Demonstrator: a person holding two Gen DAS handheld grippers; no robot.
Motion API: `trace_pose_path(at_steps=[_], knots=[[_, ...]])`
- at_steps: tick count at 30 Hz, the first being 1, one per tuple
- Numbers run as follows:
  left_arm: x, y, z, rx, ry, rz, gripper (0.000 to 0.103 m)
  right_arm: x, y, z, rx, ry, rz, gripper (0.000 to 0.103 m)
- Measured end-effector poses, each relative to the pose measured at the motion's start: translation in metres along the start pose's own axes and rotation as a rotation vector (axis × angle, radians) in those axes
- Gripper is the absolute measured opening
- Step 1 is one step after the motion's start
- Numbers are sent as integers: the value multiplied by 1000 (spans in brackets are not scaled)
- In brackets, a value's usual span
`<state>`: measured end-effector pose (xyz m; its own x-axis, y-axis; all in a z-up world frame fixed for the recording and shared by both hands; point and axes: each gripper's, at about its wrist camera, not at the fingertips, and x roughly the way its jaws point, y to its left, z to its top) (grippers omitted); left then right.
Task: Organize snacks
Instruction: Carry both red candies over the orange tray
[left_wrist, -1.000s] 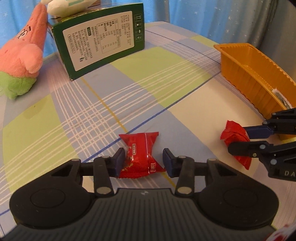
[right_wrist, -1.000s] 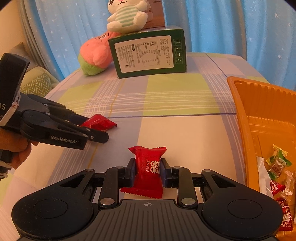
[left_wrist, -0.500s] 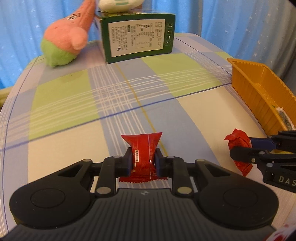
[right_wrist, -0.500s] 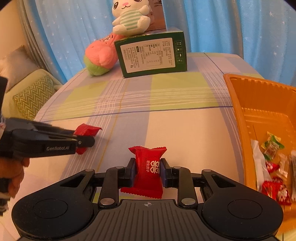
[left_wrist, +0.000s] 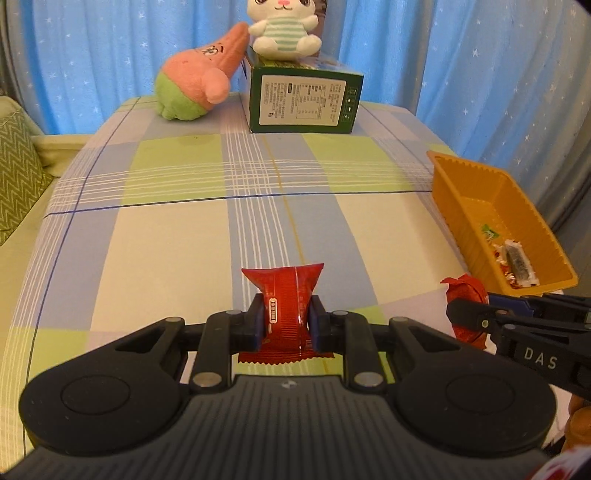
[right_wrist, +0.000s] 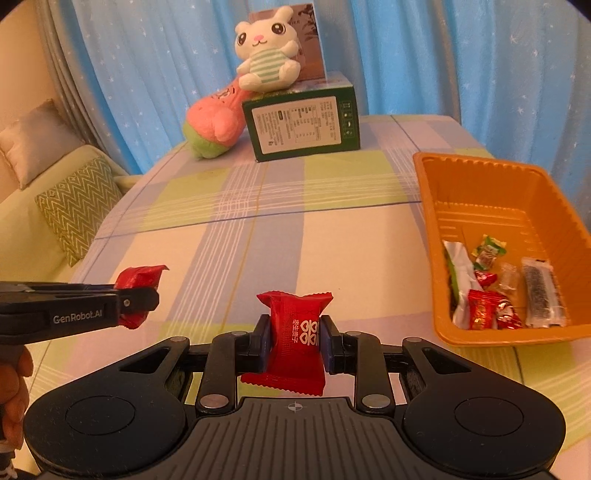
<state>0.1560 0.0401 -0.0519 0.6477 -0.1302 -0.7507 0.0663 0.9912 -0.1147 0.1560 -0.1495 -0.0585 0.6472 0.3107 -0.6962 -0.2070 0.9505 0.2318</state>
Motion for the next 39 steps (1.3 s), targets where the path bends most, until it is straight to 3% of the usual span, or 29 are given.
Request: trace_pose_path(at_steps=[17, 39], knots=[[-77, -45, -24, -9, -49, -45, 21, -92, -6, -16, -1, -60, -59, 27], [-78, -121, -16, 71, -45, -153, 21, -142, -68, -23, 75, -108, -154, 27]])
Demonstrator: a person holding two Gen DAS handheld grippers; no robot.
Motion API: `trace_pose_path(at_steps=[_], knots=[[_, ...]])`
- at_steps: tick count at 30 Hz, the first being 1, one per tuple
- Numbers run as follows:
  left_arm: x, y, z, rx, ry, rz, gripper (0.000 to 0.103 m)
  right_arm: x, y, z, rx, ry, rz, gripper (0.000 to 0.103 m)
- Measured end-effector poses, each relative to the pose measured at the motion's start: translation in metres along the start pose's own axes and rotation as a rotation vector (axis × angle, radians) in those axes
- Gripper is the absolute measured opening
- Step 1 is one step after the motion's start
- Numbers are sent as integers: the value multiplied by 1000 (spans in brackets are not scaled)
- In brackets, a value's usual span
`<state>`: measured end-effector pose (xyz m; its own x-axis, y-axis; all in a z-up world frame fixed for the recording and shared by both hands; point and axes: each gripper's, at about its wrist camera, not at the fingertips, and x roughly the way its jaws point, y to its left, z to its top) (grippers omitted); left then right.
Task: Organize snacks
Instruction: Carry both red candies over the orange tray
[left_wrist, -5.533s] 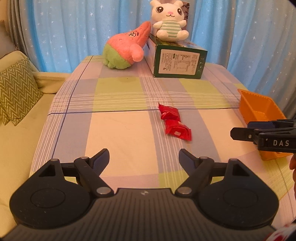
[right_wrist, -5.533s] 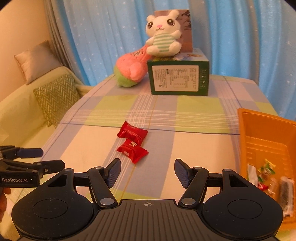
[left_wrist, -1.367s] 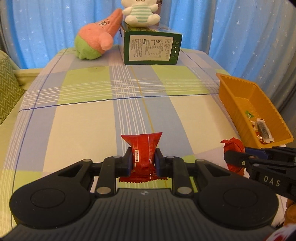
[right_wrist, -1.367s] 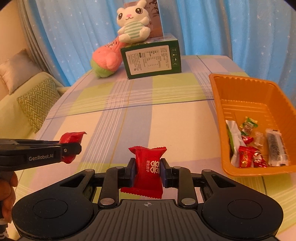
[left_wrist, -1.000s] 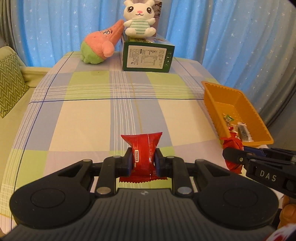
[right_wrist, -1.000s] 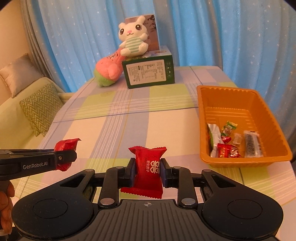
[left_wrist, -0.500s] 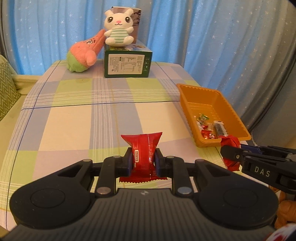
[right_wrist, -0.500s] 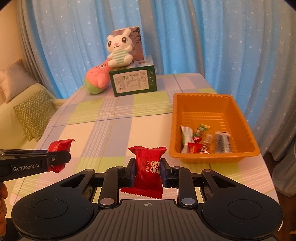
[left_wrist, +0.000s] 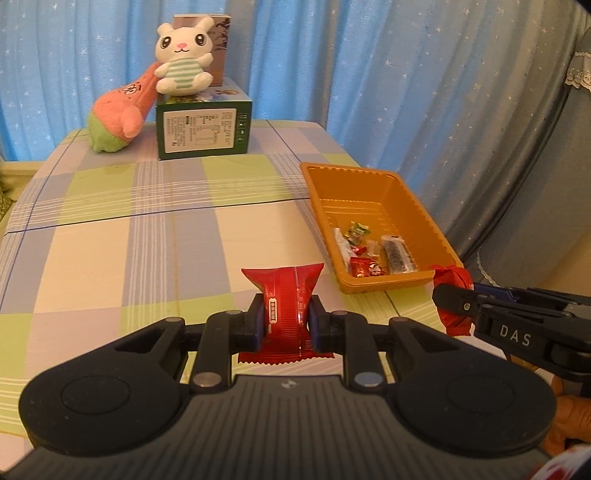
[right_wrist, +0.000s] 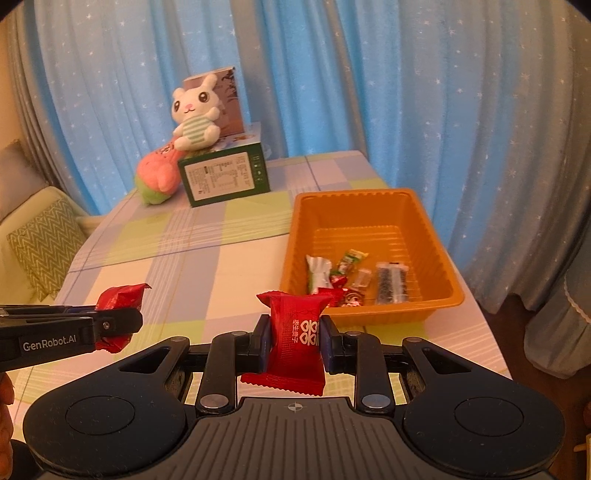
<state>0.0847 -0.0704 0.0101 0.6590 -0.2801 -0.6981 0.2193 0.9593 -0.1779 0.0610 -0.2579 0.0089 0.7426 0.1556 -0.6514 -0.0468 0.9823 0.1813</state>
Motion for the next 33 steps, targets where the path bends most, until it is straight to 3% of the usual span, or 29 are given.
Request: trace_pose_path(at_steps=[33], knots=[[66, -69, 31, 69, 35, -101, 21, 20, -77, 15, 56, 8, -92, 27]])
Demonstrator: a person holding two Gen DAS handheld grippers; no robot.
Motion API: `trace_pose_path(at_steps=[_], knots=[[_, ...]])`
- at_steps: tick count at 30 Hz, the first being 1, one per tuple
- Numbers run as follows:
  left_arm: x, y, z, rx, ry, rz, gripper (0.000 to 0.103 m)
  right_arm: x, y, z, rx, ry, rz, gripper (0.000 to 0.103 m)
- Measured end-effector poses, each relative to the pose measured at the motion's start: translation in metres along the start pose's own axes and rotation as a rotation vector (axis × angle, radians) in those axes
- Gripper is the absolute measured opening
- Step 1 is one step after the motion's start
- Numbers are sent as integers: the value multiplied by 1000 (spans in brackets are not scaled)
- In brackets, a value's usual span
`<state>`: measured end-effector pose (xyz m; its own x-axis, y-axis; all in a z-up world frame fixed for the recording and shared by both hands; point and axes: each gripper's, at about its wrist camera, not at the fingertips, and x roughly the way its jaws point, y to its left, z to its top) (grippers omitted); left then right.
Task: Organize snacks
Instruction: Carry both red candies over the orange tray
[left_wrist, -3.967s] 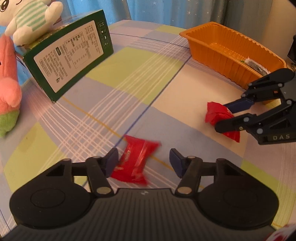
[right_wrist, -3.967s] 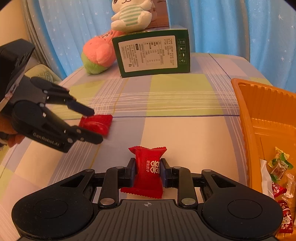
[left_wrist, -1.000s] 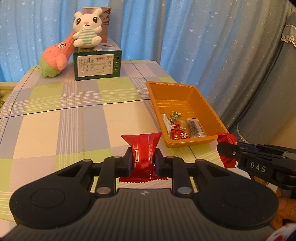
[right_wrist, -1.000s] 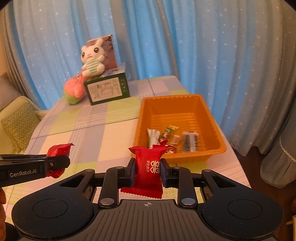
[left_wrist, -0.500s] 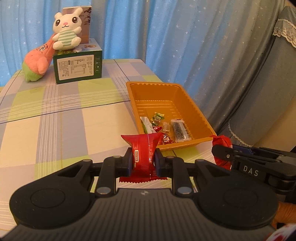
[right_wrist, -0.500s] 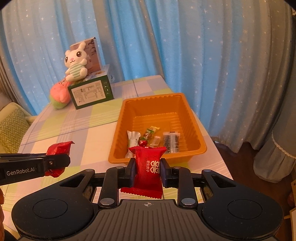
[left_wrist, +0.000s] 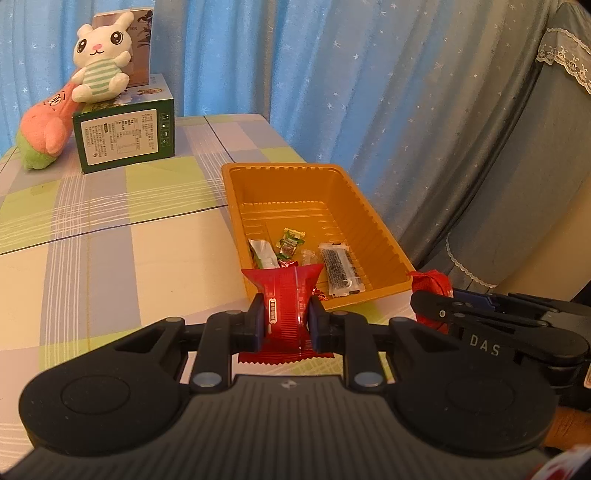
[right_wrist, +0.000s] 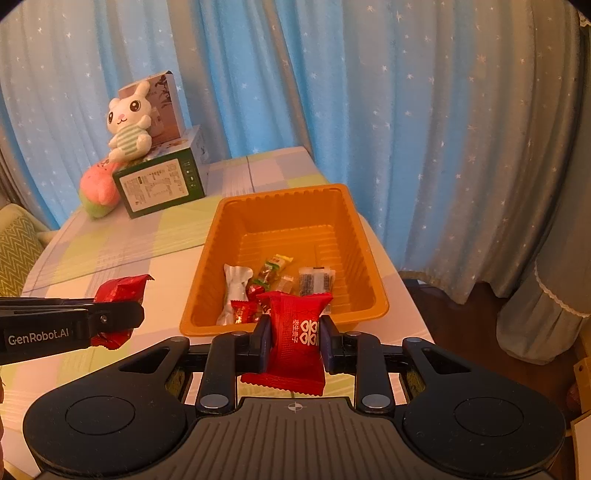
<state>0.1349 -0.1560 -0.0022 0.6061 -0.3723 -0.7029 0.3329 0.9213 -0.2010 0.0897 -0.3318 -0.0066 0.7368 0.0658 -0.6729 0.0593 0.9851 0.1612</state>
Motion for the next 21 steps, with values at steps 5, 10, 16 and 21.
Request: trace_pose_path(at_steps=[5, 10, 16, 21], knots=[[13, -2, 6, 2, 3, -8, 21, 13, -6, 9, -8, 1, -2, 27], [28, -4, 13, 10, 7, -8, 21, 27, -12, 22, -17, -5, -3, 27], [47, -4, 23, 17, 13, -8, 21, 47, -16, 36, -34, -6, -7, 27], [64, -3, 34, 14, 16, -15, 21, 64, -18, 46, -50, 2, -6, 27]])
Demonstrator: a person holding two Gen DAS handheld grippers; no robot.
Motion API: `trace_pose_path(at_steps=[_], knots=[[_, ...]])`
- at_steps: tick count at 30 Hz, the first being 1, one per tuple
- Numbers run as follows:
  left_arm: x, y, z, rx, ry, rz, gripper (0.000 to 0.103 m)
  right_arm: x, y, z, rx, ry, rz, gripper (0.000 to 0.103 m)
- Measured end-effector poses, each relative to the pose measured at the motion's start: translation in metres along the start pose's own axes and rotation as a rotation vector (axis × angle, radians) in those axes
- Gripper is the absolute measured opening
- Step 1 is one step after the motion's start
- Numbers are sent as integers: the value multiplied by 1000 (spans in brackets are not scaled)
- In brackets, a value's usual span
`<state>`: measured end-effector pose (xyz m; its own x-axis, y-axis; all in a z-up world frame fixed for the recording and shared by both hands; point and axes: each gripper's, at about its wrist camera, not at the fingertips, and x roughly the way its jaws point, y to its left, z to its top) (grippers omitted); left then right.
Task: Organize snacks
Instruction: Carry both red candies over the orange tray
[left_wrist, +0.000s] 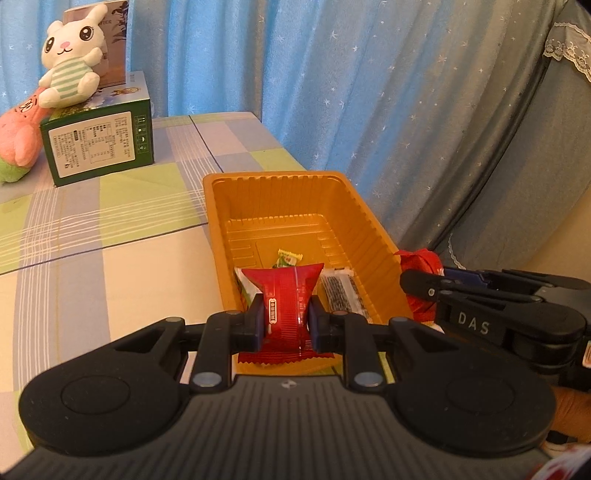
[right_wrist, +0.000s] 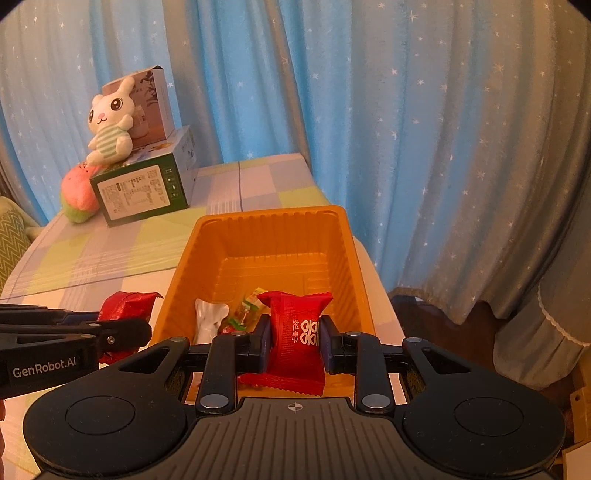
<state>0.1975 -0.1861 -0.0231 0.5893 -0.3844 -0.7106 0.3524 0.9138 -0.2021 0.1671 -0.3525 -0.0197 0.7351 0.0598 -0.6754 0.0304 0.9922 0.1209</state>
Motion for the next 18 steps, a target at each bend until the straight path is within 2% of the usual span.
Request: trace_pose_path(at_steps=[18], knots=[[61, 12, 36, 15, 20, -1, 21, 58, -12, 26, -22, 21, 1, 27]])
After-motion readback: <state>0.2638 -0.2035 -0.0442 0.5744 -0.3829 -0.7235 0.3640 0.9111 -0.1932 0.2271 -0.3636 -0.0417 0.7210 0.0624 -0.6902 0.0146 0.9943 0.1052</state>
